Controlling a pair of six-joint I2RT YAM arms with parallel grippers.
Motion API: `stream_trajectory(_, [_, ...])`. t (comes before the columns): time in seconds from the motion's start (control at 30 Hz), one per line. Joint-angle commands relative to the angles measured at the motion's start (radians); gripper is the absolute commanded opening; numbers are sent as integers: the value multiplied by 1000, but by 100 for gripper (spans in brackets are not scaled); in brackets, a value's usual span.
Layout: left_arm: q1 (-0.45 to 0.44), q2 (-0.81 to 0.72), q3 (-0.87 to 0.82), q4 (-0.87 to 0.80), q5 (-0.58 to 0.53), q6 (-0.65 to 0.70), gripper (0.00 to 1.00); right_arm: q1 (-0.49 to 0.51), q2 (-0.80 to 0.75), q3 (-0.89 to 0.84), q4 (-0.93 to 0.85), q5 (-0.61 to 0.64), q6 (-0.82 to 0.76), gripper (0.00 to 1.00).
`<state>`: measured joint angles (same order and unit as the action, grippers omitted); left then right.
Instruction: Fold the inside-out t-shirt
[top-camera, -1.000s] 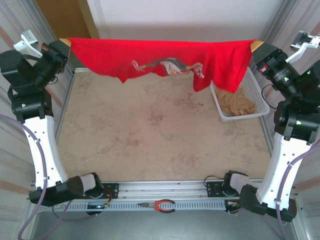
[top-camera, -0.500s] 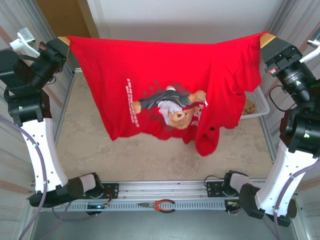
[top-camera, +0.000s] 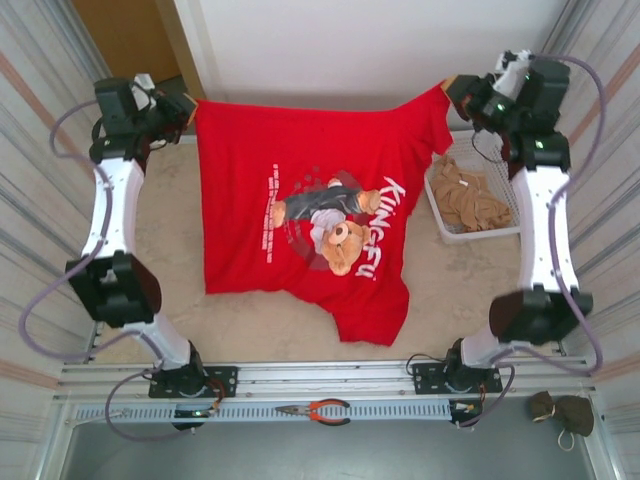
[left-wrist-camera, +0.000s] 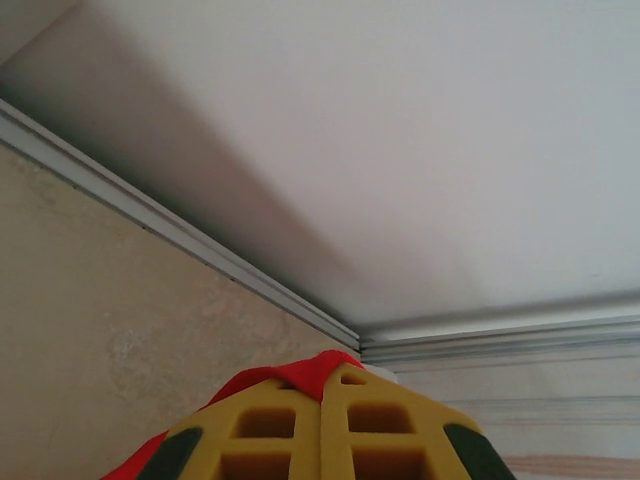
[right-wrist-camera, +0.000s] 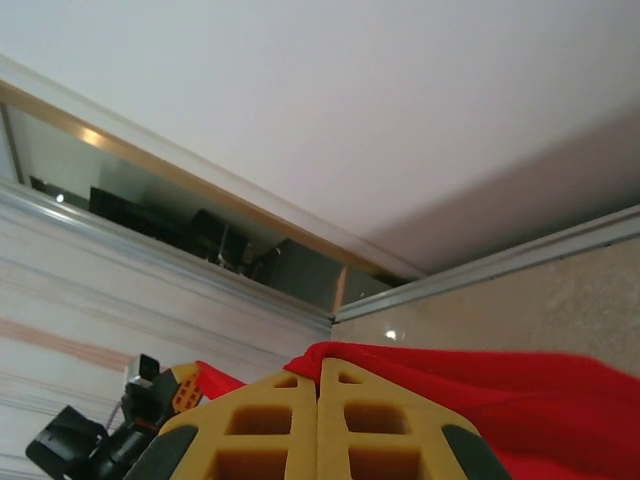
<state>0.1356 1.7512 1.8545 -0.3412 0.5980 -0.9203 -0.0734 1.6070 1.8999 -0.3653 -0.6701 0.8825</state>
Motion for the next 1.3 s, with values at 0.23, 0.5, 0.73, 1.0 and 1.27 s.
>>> stream_trajectory(0.23, [-19,136,622,-131,-94,34,0,7,335,811,-60,-10,114,0])
stream_trajectory(0.5, [5,-193,-137,97,-38,54,0,72,-117,-145,146,34,-30,0])
stream_trajectory(0.73, [18,-570,-890,156,-46,75,0,241,-478,-932,209,172,-73,0])
stream_trajectory(1.0, [113,-716,-1336,117,-32,38,0,359,-744,-1347,47,361,-78,0])
stream_trajectory(1.27, [171,-823,-1438,-12,-41,80,0,363,-1010,-1479,-196,395,-33,0])
